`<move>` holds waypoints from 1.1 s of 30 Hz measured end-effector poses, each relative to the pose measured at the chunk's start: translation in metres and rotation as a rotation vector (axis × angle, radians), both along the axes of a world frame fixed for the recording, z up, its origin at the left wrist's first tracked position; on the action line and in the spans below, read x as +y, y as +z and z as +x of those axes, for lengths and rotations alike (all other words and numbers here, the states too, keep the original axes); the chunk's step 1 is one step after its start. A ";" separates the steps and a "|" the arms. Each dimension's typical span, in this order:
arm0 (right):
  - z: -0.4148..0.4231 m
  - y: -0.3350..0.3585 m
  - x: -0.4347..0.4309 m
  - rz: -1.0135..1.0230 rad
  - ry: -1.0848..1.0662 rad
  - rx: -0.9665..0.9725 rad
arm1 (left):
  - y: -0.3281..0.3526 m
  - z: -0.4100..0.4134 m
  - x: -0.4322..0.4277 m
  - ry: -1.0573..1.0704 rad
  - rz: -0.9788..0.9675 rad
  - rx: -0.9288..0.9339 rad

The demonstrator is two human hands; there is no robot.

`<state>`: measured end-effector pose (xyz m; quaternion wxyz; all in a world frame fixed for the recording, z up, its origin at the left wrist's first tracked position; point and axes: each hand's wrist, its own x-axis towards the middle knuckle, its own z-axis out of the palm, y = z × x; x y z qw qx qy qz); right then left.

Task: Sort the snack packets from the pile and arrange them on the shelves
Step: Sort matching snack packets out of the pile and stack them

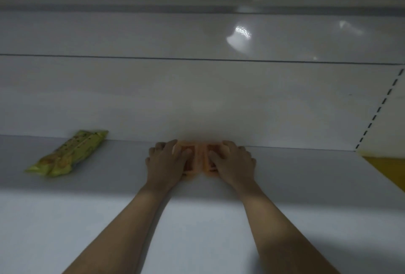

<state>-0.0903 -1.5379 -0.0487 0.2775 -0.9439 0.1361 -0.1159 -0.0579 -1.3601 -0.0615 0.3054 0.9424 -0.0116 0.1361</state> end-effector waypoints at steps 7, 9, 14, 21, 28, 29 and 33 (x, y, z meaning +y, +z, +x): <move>-0.013 0.008 -0.005 0.130 0.078 -0.048 | -0.005 -0.016 0.002 -0.200 0.215 -0.281; -0.013 0.010 -0.010 0.169 0.057 -0.062 | -0.006 -0.019 -0.005 -0.282 0.283 -0.355; -0.009 0.018 -0.034 0.279 -0.097 -0.064 | -0.006 -0.024 -0.016 -0.440 0.430 -0.476; -0.016 0.015 -0.056 0.147 -0.160 0.085 | -0.002 -0.029 -0.029 -0.574 0.532 -0.328; -0.016 0.019 -0.057 -0.117 -0.205 0.173 | 0.024 -0.027 -0.056 -0.508 0.709 -0.135; -0.016 0.019 -0.056 -0.124 -0.165 0.131 | 0.021 -0.027 -0.058 -0.502 0.698 -0.135; -0.011 0.014 -0.052 -0.171 0.016 0.125 | 0.012 -0.024 -0.061 -0.516 0.608 -0.108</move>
